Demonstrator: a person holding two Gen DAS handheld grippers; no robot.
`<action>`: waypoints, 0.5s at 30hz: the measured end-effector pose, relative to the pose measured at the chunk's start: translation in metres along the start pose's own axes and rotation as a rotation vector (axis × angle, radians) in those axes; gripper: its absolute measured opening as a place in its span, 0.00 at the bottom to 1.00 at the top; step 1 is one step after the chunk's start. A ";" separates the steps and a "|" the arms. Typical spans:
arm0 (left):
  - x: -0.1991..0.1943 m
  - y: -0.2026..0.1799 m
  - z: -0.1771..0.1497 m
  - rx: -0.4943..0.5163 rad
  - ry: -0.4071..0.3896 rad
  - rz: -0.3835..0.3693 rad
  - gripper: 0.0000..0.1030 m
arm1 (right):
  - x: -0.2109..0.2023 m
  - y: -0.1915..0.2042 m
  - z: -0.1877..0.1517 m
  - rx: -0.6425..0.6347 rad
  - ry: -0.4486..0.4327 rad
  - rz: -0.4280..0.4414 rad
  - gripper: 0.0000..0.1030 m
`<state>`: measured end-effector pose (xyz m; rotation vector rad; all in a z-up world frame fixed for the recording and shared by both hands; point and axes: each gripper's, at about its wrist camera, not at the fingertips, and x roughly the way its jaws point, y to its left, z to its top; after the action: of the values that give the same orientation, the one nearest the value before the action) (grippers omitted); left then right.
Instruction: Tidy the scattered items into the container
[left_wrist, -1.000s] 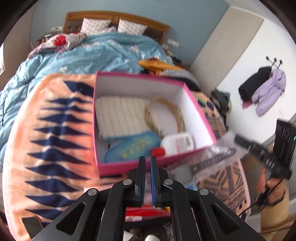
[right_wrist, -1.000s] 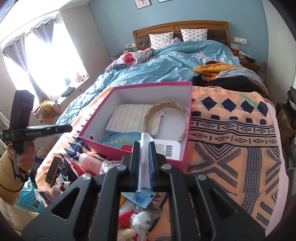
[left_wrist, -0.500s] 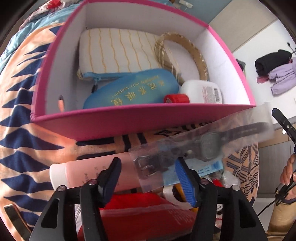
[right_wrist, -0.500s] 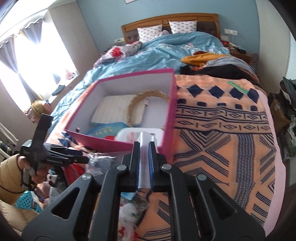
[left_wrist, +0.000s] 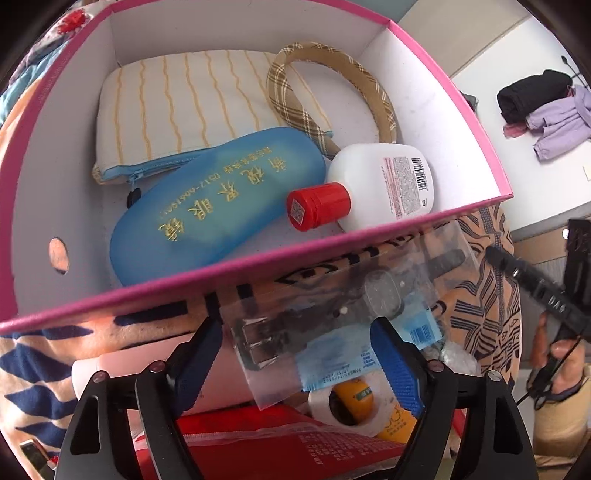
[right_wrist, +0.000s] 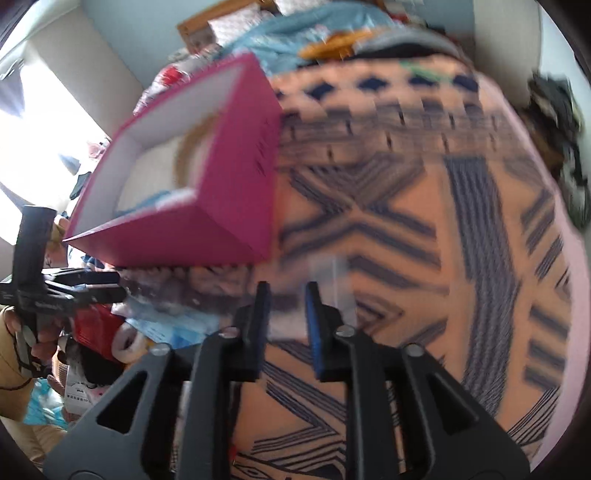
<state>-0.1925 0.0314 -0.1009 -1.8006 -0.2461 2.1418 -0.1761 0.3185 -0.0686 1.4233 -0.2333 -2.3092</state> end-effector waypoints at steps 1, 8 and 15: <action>0.001 -0.001 0.001 0.008 0.005 -0.003 0.85 | 0.005 -0.004 -0.003 0.017 0.014 0.001 0.40; 0.002 -0.008 0.000 0.042 0.007 0.008 0.81 | 0.033 -0.024 -0.015 0.114 0.071 0.016 0.46; 0.000 -0.001 0.000 -0.005 -0.009 -0.001 0.56 | 0.011 -0.034 -0.025 0.161 0.013 -0.035 0.46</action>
<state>-0.1920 0.0324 -0.1007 -1.7941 -0.2546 2.1510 -0.1675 0.3461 -0.1009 1.5301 -0.4009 -2.3542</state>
